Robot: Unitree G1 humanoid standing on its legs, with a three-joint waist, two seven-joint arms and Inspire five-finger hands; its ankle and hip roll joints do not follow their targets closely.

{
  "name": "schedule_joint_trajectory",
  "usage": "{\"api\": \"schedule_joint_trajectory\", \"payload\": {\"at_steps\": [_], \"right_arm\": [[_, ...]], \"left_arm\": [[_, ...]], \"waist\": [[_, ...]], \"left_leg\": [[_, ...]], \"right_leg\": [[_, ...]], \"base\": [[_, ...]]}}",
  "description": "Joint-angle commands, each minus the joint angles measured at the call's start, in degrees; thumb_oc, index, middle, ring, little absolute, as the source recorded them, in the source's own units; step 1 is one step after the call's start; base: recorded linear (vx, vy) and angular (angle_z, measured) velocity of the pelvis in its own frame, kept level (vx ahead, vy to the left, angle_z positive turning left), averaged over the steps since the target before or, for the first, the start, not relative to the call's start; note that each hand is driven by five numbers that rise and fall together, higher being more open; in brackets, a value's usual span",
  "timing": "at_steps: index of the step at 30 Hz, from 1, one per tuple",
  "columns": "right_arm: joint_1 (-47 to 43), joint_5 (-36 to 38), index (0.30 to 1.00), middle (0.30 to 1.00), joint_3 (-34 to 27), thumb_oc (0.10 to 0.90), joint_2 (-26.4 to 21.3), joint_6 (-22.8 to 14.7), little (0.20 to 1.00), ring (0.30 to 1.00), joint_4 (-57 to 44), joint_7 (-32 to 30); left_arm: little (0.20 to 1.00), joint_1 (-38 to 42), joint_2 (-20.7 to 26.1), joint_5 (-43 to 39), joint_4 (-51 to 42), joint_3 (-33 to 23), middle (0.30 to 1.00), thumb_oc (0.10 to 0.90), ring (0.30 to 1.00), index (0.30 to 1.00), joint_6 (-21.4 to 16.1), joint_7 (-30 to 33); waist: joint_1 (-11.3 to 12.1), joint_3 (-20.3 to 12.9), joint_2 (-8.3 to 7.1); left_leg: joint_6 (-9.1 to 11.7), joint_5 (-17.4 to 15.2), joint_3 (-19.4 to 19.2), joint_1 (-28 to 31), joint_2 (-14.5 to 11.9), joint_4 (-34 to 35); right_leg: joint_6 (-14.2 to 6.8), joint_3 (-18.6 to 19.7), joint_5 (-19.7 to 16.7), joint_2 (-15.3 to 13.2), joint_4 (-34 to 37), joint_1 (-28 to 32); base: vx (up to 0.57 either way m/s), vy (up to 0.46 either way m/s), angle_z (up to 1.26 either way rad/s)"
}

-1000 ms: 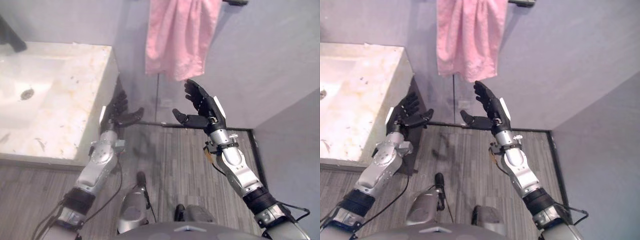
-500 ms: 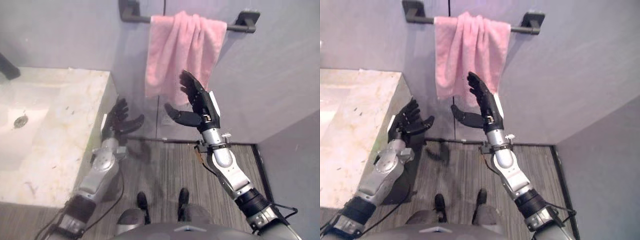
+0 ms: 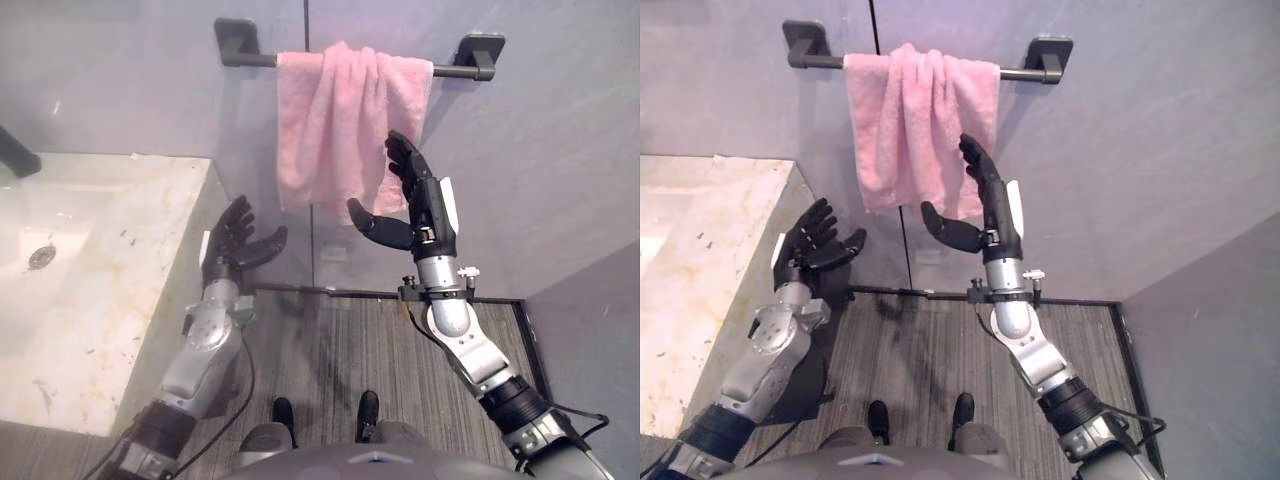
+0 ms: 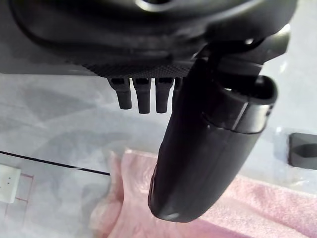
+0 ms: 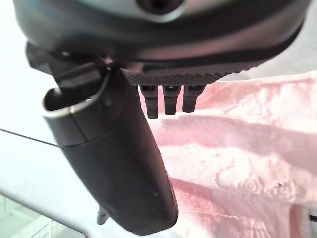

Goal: Organize the bathroom.

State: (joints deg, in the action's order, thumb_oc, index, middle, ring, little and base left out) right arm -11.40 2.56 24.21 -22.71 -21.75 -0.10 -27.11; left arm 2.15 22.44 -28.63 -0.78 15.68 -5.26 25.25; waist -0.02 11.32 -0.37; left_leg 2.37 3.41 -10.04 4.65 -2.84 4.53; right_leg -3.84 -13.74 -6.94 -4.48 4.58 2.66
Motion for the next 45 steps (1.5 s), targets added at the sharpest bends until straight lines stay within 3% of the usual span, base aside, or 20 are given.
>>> {"api": "schedule_joint_trajectory", "payload": {"at_steps": [1,14,22,26,39,40,42,43,45], "right_arm": [[-6.6,-1.8,0.900,0.900,-3.6,0.800,-0.6,-4.5,0.900,0.900,-7.0,-4.5],[-13.2,3.2,0.900,0.900,-7.5,0.800,-2.4,-1.0,0.900,0.900,-2.1,-5.9],[-12.1,10.0,0.900,0.900,-8.4,0.800,-1.6,-1.6,0.900,0.900,1.5,-1.6],[-11.3,16.7,0.900,0.900,-9.0,0.800,0.1,-1.5,0.900,0.900,4.6,3.3],[-18.6,18.7,0.900,0.900,-8.7,0.800,-0.3,-2.1,0.900,0.900,11.0,7.4],[-20.4,18.6,0.775,0.775,-8.9,0.717,-0.9,-1.5,0.775,0.775,11.7,6.5],[-21.1,18.8,0.709,0.709,-9.1,0.673,-1.3,-1.3,0.709,0.709,11.9,6.0],[-21.6,19.0,0.618,0.618,-9.4,0.612,-1.5,-1.2,0.618,0.618,11.9,5.5],[-21.7,19.3,0.599,0.599,-9.7,0.599,-1.8,-1.1,0.599,0.599,11.7,5.1]], "left_arm": [[0.900,4.5,2.0,3.9,-4.9,-0.8,0.900,0.800,0.900,0.900,-8.0,0.5],[0.900,10.4,4.4,9.8,-2.0,-3.6,0.900,0.800,0.900,0.900,-8.0,2.3],[0.900,12.2,5.8,10.5,0.4,-5.0,0.900,0.800,0.900,0.900,-7.3,3.9],[0.900,11.9,5.9,11.0,1.3,-5.8,0.900,0.800,0.900,0.900,-7.5,4.2],[0.900,12.3,5.7,12.8,2.6,-5.3,0.900,0.800,0.900,0.900,-6.0,2.4],[0.900,12.4,5.6,12.8,2.8,-5.1,0.900,0.800,0.900,0.900,-5.8,2.1],[0.900,12.4,5.6,13.0,2.9,-5.1,0.900,0.800,0.900,0.900,-5.8,1.9],[0.900,12.4,5.6,13.1,2.9,-5.0,0.900,0.800,0.900,0.900,-5.6,2.0],[0.900,12.1,5.6,13.2,2.8,-5.1,0.900,0.800,0.900,0.900,-5.7,1.8]], "waist": [[0.1,-4.6,0.88],[-0.8,-5.9,0.98],[-1.6,-6.1,0.96],[-1.5,-6.0,0.87],[0.3,-6.2,0.57],[0.7,-6.3,0.44],[0.9,-6.4,0.40],[1.0,-6.4,0.35],[1.2,-6.4,0.34]], "left_leg": [[-0.8,-4.5,2.2,-1.5,2.0,-3.9],[0.4,-5.3,1.4,-1.6,0.6,-6.8],[0.4,-5.8,1.0,-1.4,0.2,-8.2],[0.4,-6.5,0.9,-1.5,0.2,-9.8],[0.7,-6.6,2.1,-0.8,0.0,-9.6],[0.8,-6.6,2.2,-0.8,-0.1,-9.5],[0.9,-6.6,2.3,-0.7,-0.2,-9.2],[0.9,-6.5,2.4,-0.6,-0.2,-9.1],[0.9,-6.4,2.5,-0.5,-0.2,-8.8]], "right_leg": [[-2.8,-0.2,10.1,2.6,-3.9,2.4],[-1.9,0.1,10.6,3.3,-3.3,3.3],[-1.5,0.4,11.3,3.5,-4.4,3.2],[-1.2,0.3,12.0,3.5,-5.6,3.3],[-0.6,-1.5,12.9,3.4,-6.1,4.4],[-0.6,-1.9,13.0,3.4,-6.1,4.5],[-0.6,-2.0,13.0,3.4,-6.0,4.6],[-0.6,-2.2,13.0,3.4,-6.0,4.7],[-0.6,-2.2,13.1,3.4,-6.0,4.7]], "base": [[0.03,-0.093,0.03],[0.06,-0.076,0.01],[0.07,-0.048,0.00],[0.07,-0.057,-0.01],[0.05,-0.031,0.04],[0.04,-0.013,0.10],[0.03,-0.007,0.11],[0.02,-0.003,0.12],[0.02,0.004,0.09]]}}
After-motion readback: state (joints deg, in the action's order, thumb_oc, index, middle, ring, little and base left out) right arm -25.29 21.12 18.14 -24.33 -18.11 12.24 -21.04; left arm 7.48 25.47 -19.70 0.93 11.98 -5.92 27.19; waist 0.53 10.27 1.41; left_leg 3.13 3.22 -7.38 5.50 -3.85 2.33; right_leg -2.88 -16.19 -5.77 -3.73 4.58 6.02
